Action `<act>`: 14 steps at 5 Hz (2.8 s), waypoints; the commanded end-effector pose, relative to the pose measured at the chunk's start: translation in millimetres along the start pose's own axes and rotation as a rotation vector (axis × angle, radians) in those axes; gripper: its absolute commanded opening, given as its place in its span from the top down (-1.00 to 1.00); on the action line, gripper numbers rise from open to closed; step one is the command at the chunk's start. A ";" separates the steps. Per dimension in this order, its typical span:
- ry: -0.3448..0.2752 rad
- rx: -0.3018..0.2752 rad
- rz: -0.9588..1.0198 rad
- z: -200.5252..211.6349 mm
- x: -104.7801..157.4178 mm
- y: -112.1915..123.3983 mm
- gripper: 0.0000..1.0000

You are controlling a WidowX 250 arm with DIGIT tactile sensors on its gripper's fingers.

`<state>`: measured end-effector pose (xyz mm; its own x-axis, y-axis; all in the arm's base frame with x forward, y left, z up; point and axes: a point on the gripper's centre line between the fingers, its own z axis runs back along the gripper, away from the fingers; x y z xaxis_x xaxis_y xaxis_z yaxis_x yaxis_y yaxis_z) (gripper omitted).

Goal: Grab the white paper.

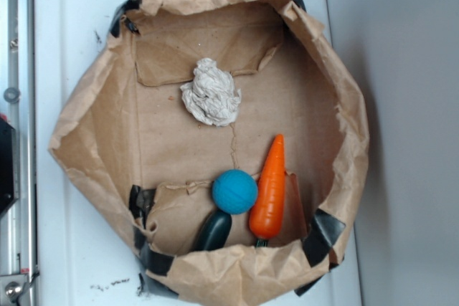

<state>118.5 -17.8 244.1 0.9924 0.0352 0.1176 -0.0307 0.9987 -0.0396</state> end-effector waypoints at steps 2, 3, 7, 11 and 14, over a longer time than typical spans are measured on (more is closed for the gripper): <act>-0.016 -0.081 0.074 4.0 31.5 -9.9 -1.00; -0.036 -0.044 0.087 -8.7 29.4 -14.3 -1.00; -0.002 0.071 0.121 -112.5 111.7 10.9 -1.00; 0.024 0.041 0.145 -105.5 125.2 19.8 -1.00; 0.094 -0.052 0.073 -119.9 134.0 43.8 -1.00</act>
<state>259.8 20.4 125.9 0.9959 0.0834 -0.0349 -0.0865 0.9915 -0.0974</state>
